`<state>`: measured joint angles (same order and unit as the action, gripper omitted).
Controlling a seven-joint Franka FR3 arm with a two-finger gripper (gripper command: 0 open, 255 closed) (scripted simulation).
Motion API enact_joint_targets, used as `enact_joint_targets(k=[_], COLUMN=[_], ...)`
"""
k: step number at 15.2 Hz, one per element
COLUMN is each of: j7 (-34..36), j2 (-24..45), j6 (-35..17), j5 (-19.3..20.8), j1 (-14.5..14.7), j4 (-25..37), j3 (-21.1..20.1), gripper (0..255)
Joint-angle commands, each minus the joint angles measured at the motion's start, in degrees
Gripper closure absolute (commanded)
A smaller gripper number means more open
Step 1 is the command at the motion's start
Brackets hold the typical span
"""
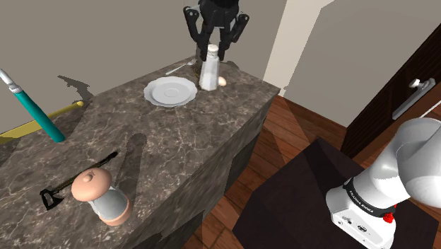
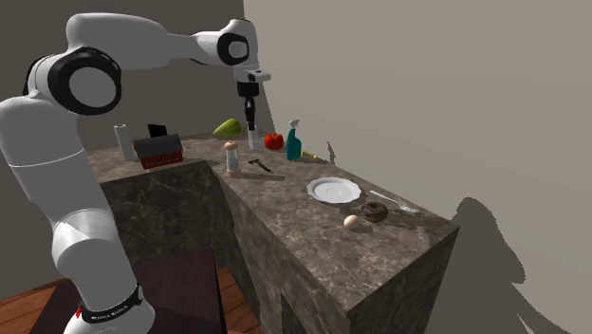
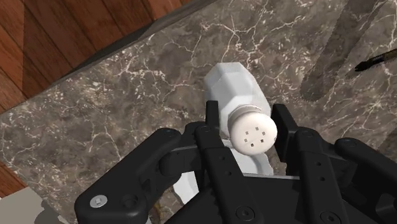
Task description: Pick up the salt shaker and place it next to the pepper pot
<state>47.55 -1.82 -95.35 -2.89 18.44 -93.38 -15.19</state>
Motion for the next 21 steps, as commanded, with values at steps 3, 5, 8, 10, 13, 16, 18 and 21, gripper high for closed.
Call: enact_joint_targets(k=[3,5,8,10,13,16,18,21], j7=[5.95,8.93,13.41,16.37,20.7,24.74,27.14,28.34], j2=[2.92,4.95,8.55,11.35,16.19,21.99,26.61,28.39], j6=[0.72,1.06,1.88,2.67,4.36,6.88,9.28,8.64], j5=[1.19,2.11,3.85,5.27,7.77,10.71,12.94,13.7], j1=[2.8,4.36,6.95,8.96,12.42,16.67,20.11,21.65], j4=[3.75,6.11,10.37,13.77,19.91,27.77,34.51,35.55], j3=[-2.95,-4.37,-6.37,-7.51,-8.98,-9.98,-10.32,-10.27], gripper=[255,255,255,255,255,255,255,255])
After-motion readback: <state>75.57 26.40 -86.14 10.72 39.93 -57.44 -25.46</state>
